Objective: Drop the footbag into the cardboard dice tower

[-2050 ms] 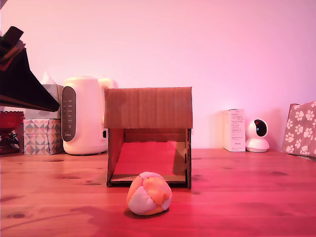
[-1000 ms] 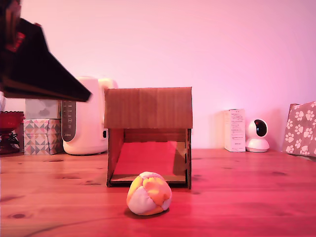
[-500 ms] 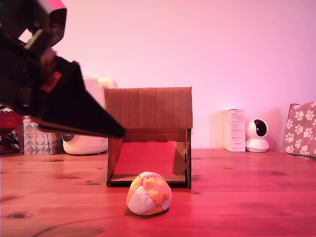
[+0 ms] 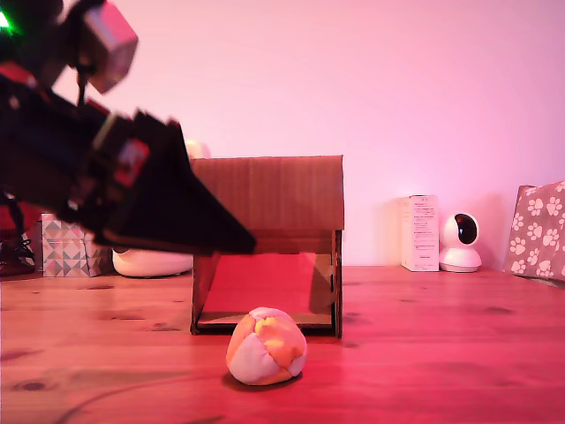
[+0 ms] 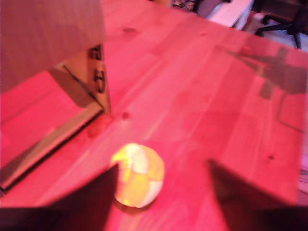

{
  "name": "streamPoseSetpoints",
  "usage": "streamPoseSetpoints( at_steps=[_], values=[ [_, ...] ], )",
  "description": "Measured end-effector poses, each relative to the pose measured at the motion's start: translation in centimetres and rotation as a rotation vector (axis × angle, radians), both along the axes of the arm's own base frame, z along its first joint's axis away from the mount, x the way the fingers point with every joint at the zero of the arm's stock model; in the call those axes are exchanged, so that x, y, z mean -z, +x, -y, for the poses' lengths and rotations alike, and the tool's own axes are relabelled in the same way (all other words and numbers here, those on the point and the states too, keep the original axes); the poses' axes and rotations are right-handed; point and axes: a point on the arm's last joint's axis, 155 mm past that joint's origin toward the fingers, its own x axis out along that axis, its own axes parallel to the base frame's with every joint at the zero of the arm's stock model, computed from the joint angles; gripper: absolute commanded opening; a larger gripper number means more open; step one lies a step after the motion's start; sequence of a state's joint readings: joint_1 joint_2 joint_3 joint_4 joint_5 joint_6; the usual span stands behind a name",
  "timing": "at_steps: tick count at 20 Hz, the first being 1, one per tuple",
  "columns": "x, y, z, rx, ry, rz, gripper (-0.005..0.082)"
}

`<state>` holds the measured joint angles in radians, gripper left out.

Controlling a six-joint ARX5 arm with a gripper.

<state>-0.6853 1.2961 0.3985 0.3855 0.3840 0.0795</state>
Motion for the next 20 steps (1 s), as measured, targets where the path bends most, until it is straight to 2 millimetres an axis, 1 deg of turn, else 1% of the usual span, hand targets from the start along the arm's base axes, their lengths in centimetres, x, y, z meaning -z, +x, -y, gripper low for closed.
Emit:
streamPoseSetpoints(
  at_steps=[3, 7, 13, 17, 18, 19, 20],
  values=[
    [0.7, 0.5, 0.5, 0.001, -0.002, 0.006, 0.0762],
    [2.3, 1.2, 1.1, 0.008, 0.006, 0.011, 0.0762],
    [5.3, 1.7, 1.8, 0.033, 0.050, 0.003, 0.0762],
    [6.5, 2.9, 2.7, 0.034, 0.066, -0.011, 0.0750],
    [6.6, 3.1, 2.9, 0.034, 0.067, -0.013, 0.0701],
    [6.8, 3.1, 3.0, 0.034, 0.070, -0.016, 0.0612],
    [7.0, 3.1, 2.9, 0.034, 0.073, -0.020, 0.0479]
  ],
)
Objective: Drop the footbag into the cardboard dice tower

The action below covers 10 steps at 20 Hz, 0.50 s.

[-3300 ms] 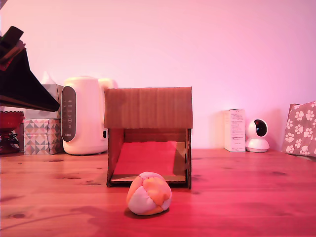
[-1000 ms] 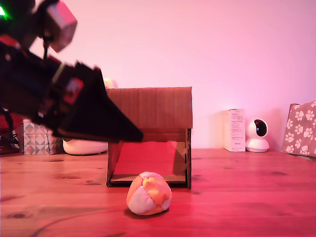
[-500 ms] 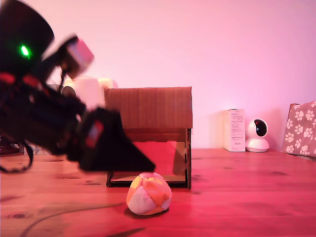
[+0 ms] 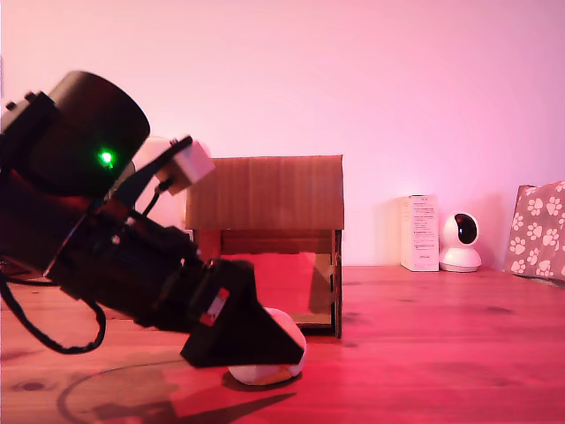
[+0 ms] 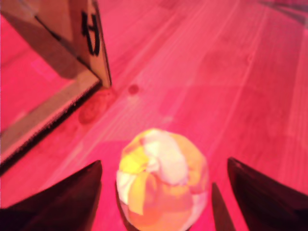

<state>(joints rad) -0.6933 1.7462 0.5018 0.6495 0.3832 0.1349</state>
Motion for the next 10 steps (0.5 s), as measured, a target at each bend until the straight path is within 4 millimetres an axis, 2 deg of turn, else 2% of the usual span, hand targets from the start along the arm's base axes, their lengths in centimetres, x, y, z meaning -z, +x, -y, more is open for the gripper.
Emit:
streamPoseSetpoints(
  at_steps=[2, 3, 4, 10],
  values=[
    [0.49, -0.12, -0.20, -0.004, 0.015, -0.014, 0.0212],
    [0.74, -0.18, -0.34, -0.007, 0.024, -0.021, 0.0127],
    [0.76, -0.18, -0.35, -0.007, 0.025, -0.022, 0.0105],
    [-0.03, -0.61, -0.51, -0.024, 0.015, -0.071, 0.0105]
  ],
)
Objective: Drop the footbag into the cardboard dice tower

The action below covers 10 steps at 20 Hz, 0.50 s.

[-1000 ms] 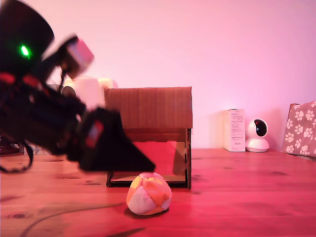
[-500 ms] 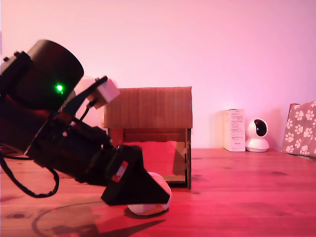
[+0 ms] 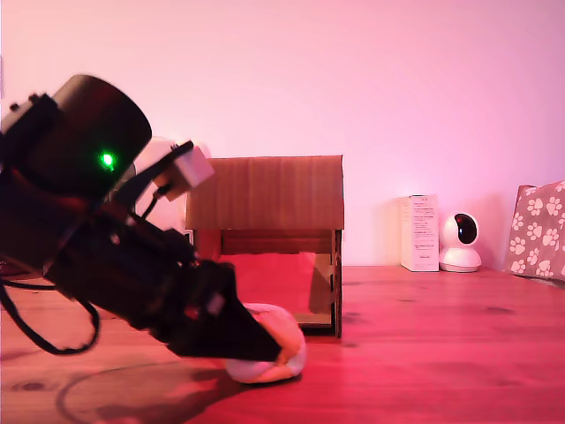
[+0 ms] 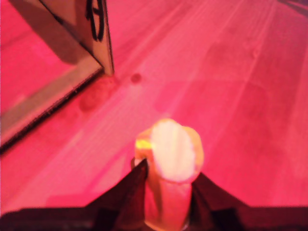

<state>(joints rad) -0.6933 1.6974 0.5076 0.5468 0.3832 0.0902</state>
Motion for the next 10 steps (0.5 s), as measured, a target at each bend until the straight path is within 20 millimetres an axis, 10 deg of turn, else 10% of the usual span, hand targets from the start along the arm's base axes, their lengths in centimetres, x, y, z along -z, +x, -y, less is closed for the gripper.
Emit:
streamPoseSetpoints(
  at_steps=[10],
  values=[
    [-9.6, -2.4, -2.0, -0.005, -0.070, 0.074, 0.0106]
  ],
)
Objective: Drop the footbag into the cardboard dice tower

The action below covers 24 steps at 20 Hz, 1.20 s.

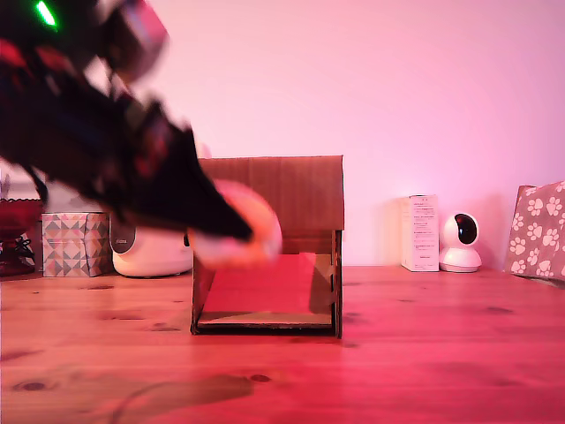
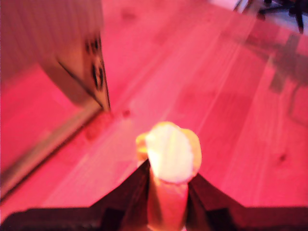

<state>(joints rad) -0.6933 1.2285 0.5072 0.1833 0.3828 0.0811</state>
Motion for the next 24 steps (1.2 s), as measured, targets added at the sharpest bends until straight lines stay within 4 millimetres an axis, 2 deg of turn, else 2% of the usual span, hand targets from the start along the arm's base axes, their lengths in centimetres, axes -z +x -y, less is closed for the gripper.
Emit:
streamPoseSetpoints(
  at_steps=[5, 13, 15, 19, 21, 24],
  values=[
    [-4.5, 0.1, -1.1, -0.057, -0.068, 0.094, 0.0106],
    [-10.2, 3.2, -1.8, -0.202, -0.204, 0.282, 0.0111],
    [-10.9, 3.9, -2.1, -0.236, -0.209, 0.300, 0.0111],
    [-13.7, 6.4, -0.3, -0.248, -0.224, 0.320, 0.0112],
    [-14.0, 8.1, 0.9, -0.252, -0.197, 0.297, 0.0112],
    [-12.5, 11.3, 2.0, -0.275, -0.111, 0.220, 0.0112]
  ],
)
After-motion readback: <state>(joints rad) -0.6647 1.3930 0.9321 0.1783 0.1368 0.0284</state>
